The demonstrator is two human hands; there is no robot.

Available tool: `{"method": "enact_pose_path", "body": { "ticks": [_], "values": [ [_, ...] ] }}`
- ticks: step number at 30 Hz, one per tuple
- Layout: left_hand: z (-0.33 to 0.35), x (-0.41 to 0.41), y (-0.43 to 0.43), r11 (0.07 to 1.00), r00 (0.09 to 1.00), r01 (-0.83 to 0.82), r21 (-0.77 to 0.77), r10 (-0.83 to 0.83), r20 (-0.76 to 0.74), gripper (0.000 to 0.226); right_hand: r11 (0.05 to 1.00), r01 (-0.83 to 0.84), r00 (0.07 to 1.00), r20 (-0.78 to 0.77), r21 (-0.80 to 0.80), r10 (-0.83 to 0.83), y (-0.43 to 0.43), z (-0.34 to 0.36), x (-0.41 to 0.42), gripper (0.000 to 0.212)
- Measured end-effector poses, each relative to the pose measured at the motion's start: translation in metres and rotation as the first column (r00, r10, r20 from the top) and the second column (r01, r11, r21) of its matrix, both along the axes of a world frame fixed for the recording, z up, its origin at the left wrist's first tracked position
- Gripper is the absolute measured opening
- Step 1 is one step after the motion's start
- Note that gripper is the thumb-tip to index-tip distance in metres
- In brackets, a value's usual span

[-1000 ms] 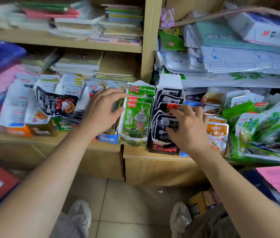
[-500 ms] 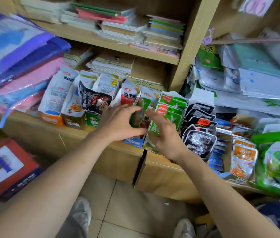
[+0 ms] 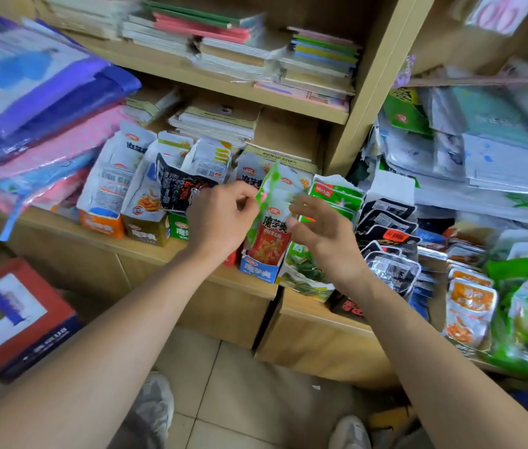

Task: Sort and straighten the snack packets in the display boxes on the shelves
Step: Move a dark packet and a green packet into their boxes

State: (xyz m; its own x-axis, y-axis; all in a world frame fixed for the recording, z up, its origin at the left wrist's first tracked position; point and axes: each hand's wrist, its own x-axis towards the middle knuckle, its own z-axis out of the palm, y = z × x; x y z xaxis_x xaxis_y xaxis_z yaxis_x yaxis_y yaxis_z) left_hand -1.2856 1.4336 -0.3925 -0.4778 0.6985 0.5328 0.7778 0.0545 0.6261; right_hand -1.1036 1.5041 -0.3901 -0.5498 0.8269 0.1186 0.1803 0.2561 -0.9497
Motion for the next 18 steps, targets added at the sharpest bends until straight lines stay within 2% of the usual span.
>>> {"method": "enact_pose_path", "body": {
  "ticks": [3,5,8,11,14,16,18],
  "values": [
    [0.005,0.015,-0.003,0.976,0.979,0.196,0.096,-0.201,0.038,0.014,0.946,-0.060,0.962,-0.272,-0.319,-0.030,-0.002,0.018,-0.007,0.063],
    [0.004,0.028,-0.006,0.923,0.920,0.383,0.040,-0.385,0.069,0.018,0.942,-0.082,0.947,-0.320,-0.326,-0.029,0.002,0.027,-0.004,0.054],
    [0.001,0.036,-0.007,0.841,0.844,0.533,-0.098,-0.520,0.129,0.029,0.991,0.079,0.973,-0.209,-0.105,-0.099,0.012,0.028,0.006,0.024],
    [0.001,0.025,-0.005,0.873,0.874,0.475,-0.114,-0.453,0.175,0.032,0.966,0.235,0.970,-0.090,0.110,-0.226,0.025,0.031,0.024,0.017],
    [0.000,0.008,0.002,0.954,0.959,0.282,-0.105,-0.283,0.007,0.031,0.921,0.282,0.956,-0.003,0.267,-0.292,0.035,0.039,0.048,0.020],
    [0.001,0.000,0.011,0.963,0.965,0.216,-0.158,-0.236,-0.117,0.036,0.906,0.280,0.947,0.062,0.318,-0.315,0.039,0.041,0.061,0.026],
    [0.001,-0.002,0.022,0.947,0.937,0.193,-0.258,-0.256,-0.239,0.046,0.879,0.248,0.922,0.178,0.408,-0.343,0.040,0.039,0.070,0.040]
  ]
}}
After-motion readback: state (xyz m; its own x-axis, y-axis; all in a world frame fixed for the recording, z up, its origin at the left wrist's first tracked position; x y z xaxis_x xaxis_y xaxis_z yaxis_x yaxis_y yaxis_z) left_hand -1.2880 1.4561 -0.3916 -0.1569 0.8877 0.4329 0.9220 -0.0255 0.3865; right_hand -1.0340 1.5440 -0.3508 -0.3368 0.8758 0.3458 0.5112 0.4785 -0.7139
